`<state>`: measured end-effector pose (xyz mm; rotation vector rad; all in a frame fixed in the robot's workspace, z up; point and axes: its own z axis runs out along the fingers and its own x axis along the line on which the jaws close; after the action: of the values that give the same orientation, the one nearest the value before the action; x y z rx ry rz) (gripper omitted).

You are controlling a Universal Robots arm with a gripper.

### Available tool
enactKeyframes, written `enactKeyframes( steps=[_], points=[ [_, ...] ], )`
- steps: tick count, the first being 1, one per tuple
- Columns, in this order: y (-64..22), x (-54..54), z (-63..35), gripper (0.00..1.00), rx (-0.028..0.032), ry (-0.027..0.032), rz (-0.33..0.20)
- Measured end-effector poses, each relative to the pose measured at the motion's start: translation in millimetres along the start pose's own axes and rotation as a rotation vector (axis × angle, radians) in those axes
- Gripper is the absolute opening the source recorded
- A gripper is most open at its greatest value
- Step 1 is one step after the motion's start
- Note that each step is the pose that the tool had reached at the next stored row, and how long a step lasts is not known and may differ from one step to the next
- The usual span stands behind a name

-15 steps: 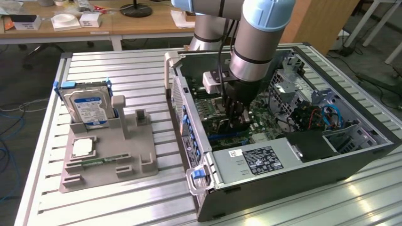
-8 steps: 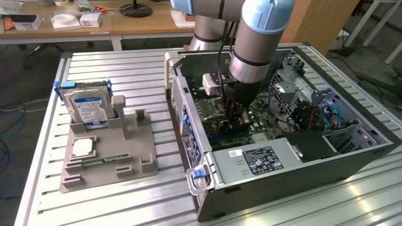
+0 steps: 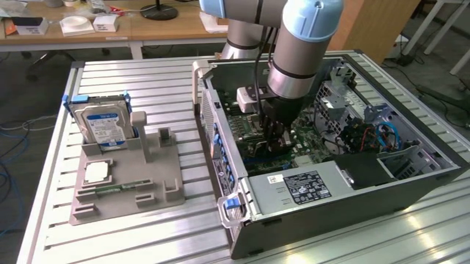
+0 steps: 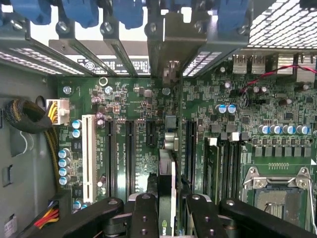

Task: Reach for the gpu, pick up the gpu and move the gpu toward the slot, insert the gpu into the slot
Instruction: 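Insert the gpu into the slot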

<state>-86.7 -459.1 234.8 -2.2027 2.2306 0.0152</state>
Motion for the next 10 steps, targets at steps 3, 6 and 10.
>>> enactKeyframes(
  steps=[3, 6, 10],
  points=[
    [0.0, 0.0, 0.0, 0.27, 0.0, 0.0, 0.0],
    [0.0, 0.0, 0.1, 0.27, 0.0, -0.0001, 0.0],
    [0.0, 0.0, 0.8, 0.27, -0.0001, 0.0001, 0.0]
  ],
)
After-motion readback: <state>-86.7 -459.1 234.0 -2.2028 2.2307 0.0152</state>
